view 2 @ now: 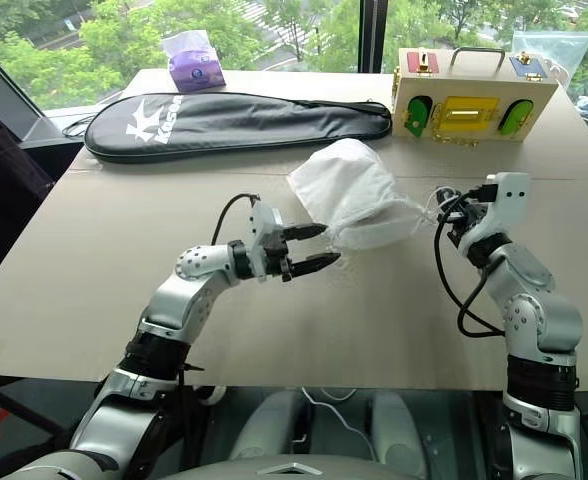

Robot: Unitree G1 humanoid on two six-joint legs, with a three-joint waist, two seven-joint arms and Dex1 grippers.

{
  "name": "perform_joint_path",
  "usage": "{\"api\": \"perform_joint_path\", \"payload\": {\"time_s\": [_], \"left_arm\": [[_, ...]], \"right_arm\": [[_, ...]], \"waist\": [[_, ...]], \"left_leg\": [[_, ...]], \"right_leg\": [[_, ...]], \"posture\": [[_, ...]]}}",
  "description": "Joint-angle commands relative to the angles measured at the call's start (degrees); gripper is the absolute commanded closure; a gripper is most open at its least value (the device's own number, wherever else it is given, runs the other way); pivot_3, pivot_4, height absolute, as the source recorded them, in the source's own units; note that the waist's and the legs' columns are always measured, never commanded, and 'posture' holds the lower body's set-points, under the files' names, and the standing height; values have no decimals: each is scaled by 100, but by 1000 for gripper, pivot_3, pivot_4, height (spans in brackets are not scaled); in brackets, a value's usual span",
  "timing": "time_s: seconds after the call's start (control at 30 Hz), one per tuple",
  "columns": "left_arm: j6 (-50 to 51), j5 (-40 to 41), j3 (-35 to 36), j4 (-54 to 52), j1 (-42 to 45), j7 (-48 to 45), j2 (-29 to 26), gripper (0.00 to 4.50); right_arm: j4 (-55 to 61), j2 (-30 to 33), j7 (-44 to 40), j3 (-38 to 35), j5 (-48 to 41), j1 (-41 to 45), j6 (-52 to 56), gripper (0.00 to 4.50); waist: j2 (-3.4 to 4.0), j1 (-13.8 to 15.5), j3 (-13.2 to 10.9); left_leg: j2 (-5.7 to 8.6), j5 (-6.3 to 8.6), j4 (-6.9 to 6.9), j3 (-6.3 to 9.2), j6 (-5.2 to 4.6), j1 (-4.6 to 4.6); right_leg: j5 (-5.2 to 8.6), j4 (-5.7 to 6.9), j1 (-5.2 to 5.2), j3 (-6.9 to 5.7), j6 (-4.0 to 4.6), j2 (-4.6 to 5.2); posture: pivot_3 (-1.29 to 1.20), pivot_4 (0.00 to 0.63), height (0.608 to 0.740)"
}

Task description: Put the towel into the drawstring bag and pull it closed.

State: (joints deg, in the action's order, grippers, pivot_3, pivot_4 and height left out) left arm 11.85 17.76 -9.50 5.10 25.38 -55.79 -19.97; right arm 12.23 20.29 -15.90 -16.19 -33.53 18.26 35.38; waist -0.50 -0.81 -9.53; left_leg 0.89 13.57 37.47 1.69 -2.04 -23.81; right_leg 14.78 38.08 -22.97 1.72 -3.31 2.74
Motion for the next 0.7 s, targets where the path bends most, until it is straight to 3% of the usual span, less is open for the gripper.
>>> {"api": "perform_joint_path", "payload": {"time_s": [0.03, 0.13, 0.4, 0.5, 0.7], "left_arm": [[-187, -98, -11, -140, -151, 29, -28, 3262], [-147, -138, -22, -318, -264, 134, -5, 4327], [280, 304, 199, -998, -417, 289, -15, 4419], [645, 616, 239, -1278, -533, 146, -149, 3621], [742, 503, 121, -1391, -712, 277, -233, 871]], "right_arm": [[215, 62, -15, -123, -84, 47, -25, 4500], [176, 46, -19, -94, -78, 94, -22, 4500], [153, 19, -18, -53, -68, 130, -28, 4500], [174, 9, -13, -46, -71, 107, -22, 4500], [192, 2, -4, -46, -86, 111, -8, 4500]], "waist": [[0, -2, 0], [0, 4, 0], [0, 3, 0], [1, -5, 0], [2, 1, 1]], "left_leg": [[0, 0, 0, 0, 0, 0], [0, 0, 0, 2, 0, 0], [0, 0, 0, 3, 0, -1], [0, 0, 0, 2, 0, 0], [0, 0, -1, 2, 0, 1]], "right_leg": [[0, 0, 0, 0, 0, 0], [0, 0, 0, -2, 0, 0], [0, 1, 0, -2, 0, 2], [0, 0, 0, -2, 0, 3], [0, 1, 1, -2, 0, 1]], "posture": [[0, 150, 740], [0, 150, 740], [0, 150, 740], [0, 150, 740], [0, 150, 740]]}}
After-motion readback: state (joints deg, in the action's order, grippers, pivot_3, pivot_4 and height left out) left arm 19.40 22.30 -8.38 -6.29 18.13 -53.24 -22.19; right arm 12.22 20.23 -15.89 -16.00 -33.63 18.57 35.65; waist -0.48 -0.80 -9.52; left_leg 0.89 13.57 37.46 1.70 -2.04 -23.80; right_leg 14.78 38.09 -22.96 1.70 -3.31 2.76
